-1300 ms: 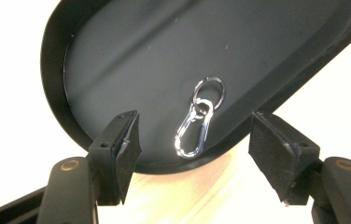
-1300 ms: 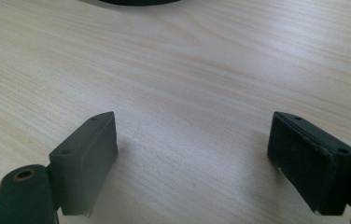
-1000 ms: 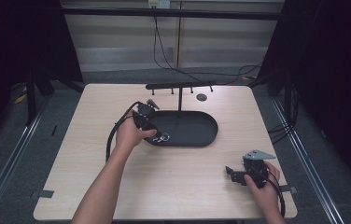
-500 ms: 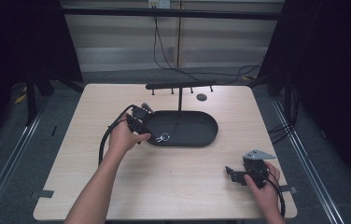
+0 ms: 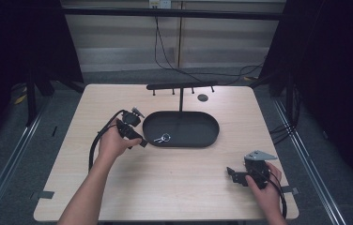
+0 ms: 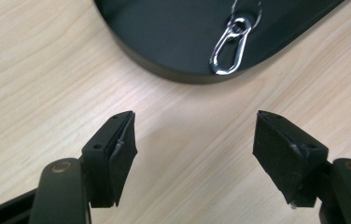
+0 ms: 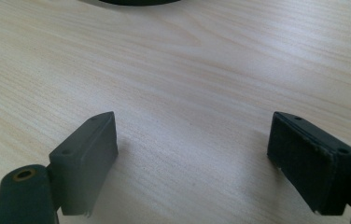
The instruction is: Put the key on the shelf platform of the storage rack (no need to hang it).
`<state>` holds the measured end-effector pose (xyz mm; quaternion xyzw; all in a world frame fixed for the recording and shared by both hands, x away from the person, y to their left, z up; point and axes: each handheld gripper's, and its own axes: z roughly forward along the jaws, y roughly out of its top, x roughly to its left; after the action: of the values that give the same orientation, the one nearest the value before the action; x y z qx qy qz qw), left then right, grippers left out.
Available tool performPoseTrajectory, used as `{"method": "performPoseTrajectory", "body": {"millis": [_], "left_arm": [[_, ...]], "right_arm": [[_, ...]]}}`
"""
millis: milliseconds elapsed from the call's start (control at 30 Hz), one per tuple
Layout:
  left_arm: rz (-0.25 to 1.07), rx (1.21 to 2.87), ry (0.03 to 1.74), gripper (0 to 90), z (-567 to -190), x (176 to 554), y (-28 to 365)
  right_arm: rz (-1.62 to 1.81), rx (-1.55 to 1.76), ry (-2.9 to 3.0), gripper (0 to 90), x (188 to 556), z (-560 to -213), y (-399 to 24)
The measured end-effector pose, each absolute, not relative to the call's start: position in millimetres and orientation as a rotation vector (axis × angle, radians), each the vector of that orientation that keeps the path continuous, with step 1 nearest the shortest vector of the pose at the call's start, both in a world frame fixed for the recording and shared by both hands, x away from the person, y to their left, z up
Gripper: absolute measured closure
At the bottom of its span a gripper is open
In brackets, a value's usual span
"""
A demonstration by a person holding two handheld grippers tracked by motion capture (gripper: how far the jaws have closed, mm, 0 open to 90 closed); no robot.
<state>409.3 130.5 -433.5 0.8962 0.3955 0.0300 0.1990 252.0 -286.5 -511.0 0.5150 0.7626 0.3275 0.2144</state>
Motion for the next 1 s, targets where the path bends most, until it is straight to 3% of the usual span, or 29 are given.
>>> {"method": "performPoseTrajectory", "body": {"millis": [1000], "left_arm": [[0.088,2.489,1.123,29.1,-450.2,378.9,172.9]], "right_arm": [[0.908,1.429,2.114,15.3,252.0,-511.1,-286.4]]}}
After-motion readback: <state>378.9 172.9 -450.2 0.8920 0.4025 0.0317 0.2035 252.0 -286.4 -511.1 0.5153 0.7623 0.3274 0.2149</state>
